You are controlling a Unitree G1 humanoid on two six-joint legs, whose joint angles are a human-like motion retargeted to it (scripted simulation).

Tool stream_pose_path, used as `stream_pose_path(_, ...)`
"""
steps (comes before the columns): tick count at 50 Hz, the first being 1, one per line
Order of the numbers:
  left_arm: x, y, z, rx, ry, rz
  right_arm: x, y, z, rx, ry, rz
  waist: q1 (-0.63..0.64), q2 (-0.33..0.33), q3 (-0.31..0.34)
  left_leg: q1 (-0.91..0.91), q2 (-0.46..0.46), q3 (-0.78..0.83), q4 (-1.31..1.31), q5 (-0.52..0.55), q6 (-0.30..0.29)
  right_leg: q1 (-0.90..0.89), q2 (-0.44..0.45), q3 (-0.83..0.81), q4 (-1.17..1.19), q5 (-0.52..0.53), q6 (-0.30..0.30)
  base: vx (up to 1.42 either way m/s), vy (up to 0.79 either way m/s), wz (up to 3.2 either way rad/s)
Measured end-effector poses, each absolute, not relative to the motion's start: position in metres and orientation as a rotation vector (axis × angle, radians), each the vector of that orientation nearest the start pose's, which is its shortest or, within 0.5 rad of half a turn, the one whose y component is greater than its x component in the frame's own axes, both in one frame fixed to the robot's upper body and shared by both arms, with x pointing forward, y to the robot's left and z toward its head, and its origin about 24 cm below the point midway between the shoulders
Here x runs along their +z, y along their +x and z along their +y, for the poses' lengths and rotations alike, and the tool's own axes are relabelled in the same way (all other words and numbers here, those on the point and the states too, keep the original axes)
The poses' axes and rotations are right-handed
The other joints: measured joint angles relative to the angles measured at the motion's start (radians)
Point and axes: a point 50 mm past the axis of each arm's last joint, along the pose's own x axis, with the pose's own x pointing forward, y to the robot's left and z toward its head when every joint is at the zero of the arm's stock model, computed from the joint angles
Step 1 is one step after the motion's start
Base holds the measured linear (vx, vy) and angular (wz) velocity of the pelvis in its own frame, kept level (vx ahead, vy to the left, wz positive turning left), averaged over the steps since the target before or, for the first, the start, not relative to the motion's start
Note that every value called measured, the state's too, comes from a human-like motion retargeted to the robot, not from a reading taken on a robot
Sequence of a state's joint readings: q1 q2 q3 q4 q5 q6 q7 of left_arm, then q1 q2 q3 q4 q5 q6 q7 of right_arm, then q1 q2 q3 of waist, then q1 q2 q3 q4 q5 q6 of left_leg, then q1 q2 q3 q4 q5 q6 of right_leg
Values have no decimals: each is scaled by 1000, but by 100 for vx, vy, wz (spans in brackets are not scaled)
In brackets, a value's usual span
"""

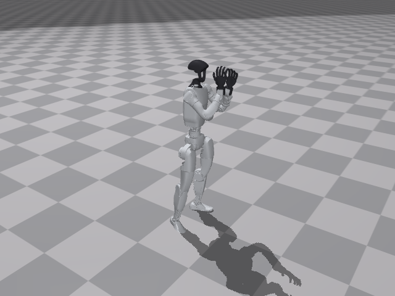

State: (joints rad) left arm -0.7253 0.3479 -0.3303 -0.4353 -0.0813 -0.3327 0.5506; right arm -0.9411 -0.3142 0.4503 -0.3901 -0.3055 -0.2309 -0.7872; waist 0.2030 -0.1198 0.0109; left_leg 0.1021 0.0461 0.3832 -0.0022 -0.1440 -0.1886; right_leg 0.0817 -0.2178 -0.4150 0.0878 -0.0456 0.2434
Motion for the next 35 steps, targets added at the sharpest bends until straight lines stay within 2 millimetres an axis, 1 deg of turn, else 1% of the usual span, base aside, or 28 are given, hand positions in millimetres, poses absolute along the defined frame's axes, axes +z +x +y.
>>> stream_pose_path(3, 304, 216, 74, -273, -155, -1349, 336, 196, -38, 47, -40, -1688, -4, 2, -3, -1, -1, 0, 0, 0, 1, -1, -1, 0, 0, 0, 0, 0, 0, 0)
stream_pose_path(5, 304, 214, 71, -286, -162, -1353, 337, 193, -33, 61, -48, -1713, -6, 3, -3, -2, -1, -1, 0, 0, 1, -2, -1, 0, 0, 0, -1, 0, 0, 0)
stream_pose_path(6, 304, 213, 73, -261, -168, -1359, 337, 193, -33, 66, -46, -1712, -6, 3, -2, -3, -1, -1, -1, 0, 1, -2, -1, -1, -1, 0, -1, 0, 0, 0)
stream_pose_path(8, 304, 215, 79, -202, -185, -1362, 336, 194, -37, 62, -31, -1700, -6, 2, 1, -3, -2, -2, -1, 1, 1, -1, -1, -2, -2, 0, -1, 0, 0, 0)
stream_pose_path(11, 304, 219, 92, -96, -197, -1364, 336, 197, -54, -61, 41, -1685, -3, 2, 4, -3, -2, -4, -2, 2, 0, 0, -1, -4, -3, 1, -1, 0, 0, 0)
stream_pose_path(13, 304, 220, 94, -77, -205, -1361, 336, 198, -61, -133, 91, -1675, -2, 2, 4, -4, -2, -5, -2, 2, 0, 0, -2, -6, -3, 0, 0, 0, 0, 0)
stream_pose_path(15, 304, 218, 86, -154, -203, -1350, 337, 195, -54, -69, 78, -1678, -3, 2, 3, -4, -3, -5, -2, 2, 0, 0, -2, -6, -3, 0, 0, 0, 0, 0)
stream_pose_path(17, 302, 214, 75, -252, -192, -1347, 337, 188, -38, 83, 18, -1705, -5, 3, 0, -5, -2, -6, -2, 1, 0, -1, -2, -6, -2, -1, -1, 0, 0, 0)
stream_pose_path(19, 300, 213, 73, -255, -197, -1355, 338, 185, -31, 139, 4, -1721, -7, 4, 0, -5, -2, -7, -1, 1, 0, -1, -2, -6, -1, -1, -2, 0, 0, 0)
stream_pose_path(22, 300, 215, 83, -187, -207, -1358, 337, 191, -36, 140, -2, -1699, -7, 4, 4, -4, -2, -8, -1, 1, 0, 0, -1, -7, 0, -1, -3, 0, 0, 0)
stream_pose_path(25, 301, 218, 95, -109, -224, -1356, 336, 197, -52, 22, 44, -1669, -3, 2, 6, -3, -1, -9, -1, 2, -1, 2, -1, -9, 0, -1, -2, 0, 0, 0)
stream_pose_path(27, 302, 218, 94, -116, -208, -1354, 335, 199, -54, 25, 67, -1642, -2, 2, 5, -3, -1, -10, -1, 1, 0, 2, -1, -10, 0, -2, -3, 0, 0, 0)
stream_pose_path(30, 301, 216, 79, -242, -144, -1349, 335, 194, -34, 232, -30, -1641, -4, 2, 0, -3, -1, -10, -1, 0, 1, 2, -1, -10, 2, -3, -5, 0, 0, 0)
stream_pose_path(32, 301, 214, 75, -256, -134, -1369, 335, 190, -27, 256, -50, -1673, -6, 3, -2, -3, -1, -11, 0, 0, 0, 1, -1, -10, 3, -4, -5, 0, 0, 0)
stream_pose_path(35, 302, 214, 80, -232, -137, -1374, 337, 193, -29, 262, -4, -1643, -5, 3, 0, -3, 0, -12, 0, 0, 1, 2, -1, -11, 5, -4, -6, 0, 0, 0)
